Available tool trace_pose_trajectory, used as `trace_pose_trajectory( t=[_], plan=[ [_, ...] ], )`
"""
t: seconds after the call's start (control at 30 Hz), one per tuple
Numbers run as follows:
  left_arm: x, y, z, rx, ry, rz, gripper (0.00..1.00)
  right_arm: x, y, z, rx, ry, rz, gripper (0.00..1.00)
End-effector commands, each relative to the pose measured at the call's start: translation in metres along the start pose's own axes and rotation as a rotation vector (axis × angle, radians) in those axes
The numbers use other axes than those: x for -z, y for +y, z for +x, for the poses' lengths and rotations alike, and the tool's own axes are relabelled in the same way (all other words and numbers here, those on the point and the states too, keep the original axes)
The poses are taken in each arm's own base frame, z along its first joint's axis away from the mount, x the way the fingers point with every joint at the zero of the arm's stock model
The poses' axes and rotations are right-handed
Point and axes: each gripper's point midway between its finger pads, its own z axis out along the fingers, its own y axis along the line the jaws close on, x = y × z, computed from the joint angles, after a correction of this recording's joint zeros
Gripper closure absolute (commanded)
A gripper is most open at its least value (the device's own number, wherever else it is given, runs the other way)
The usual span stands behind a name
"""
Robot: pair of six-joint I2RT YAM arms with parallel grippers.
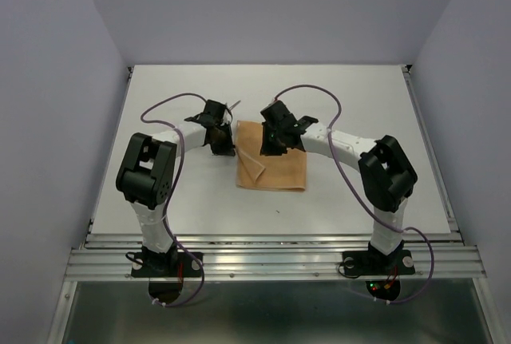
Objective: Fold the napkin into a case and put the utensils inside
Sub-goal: Smooth out the square-folded napkin at the center of the board.
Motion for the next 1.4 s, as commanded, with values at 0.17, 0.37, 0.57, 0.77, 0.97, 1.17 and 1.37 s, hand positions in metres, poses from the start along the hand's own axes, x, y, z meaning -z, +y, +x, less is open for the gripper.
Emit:
trace_pose_trajectory(
  t=[0.17, 0.37, 0.57, 0.77, 0.97, 1.17, 1.37],
  plan=[
    [0.003, 0.019, 0.036, 0.004, 0.088, -0.033, 1.0, -0.029, -0.007, 0.008, -0.001, 0.03, 0.025, 0.83],
    [0.003, 0.024, 0.043, 0.009, 0.095, -0.045, 1.0, -0.04, -0.009, 0.02, 0.031, 0.079, 0.013, 0.84],
    [0.005, 0.025, 0.043, 0.013, 0.092, -0.051, 1.0, -0.038, 0.007, 0.024, 0.073, 0.1, -0.039, 0.84],
    [0.013, 0.021, 0.034, 0.015, 0.066, -0.051, 1.0, -0.033, 0.044, 0.027, 0.159, 0.108, -0.16, 0.85],
    [0.047, 0.027, 0.007, 0.049, -0.007, -0.082, 1.0, -0.032, 0.078, 0.044, 0.248, 0.174, -0.292, 0.85],
    [0.097, 0.04, -0.035, 0.081, -0.151, -0.105, 1.0, -0.017, 0.091, 0.034, 0.283, 0.145, -0.349, 0.86],
    [0.094, 0.021, -0.039, 0.076, -0.148, -0.007, 1.0, -0.008, 0.032, -0.004, 0.133, -0.012, -0.114, 0.85]
  ],
)
